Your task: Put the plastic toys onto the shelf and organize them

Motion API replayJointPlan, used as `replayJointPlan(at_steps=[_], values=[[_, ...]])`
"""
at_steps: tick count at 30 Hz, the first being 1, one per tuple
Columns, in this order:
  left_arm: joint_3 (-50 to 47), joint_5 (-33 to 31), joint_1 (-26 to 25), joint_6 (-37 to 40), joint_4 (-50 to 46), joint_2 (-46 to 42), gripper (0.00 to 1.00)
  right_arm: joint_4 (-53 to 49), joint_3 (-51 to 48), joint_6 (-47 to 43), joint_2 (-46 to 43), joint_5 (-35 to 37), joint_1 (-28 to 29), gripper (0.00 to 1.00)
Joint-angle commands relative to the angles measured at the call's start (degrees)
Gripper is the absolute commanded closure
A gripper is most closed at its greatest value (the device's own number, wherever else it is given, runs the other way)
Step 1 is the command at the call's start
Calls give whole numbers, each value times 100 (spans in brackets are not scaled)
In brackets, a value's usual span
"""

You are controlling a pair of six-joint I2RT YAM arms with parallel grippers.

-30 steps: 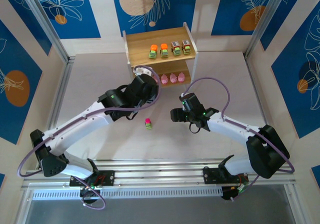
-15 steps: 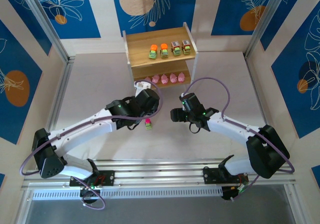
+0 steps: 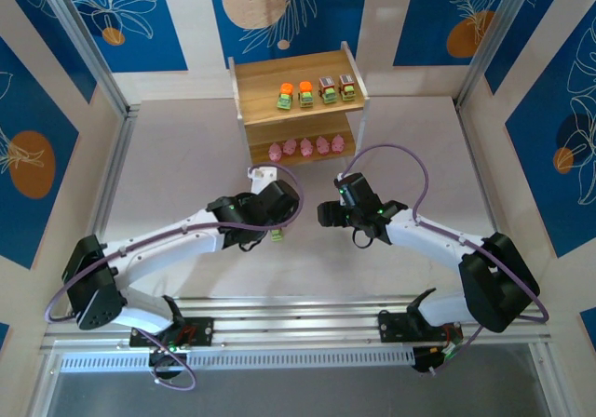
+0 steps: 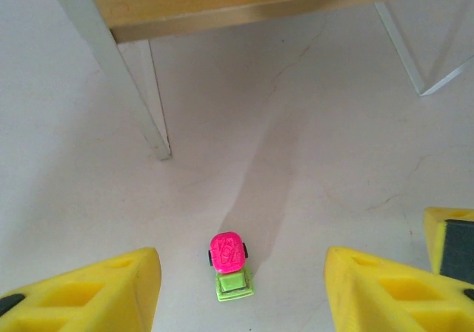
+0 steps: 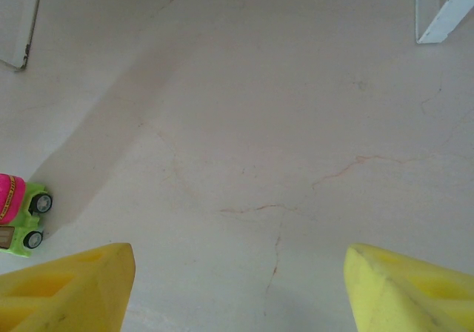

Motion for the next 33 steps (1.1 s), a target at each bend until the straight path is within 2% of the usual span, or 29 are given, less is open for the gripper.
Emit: replayJointPlan(at_steps=[1,22,33], values=[[-187,10,-54,-285,154,170,40,15,69,63,-80,-78,-4,25],[-907,599,-56,-875,968,1167,41,15,75,62,-50,-99,-7,25],[-988,668,-67,-1016,1115,1545,43,10,79,61,-27,-112,-3,25]])
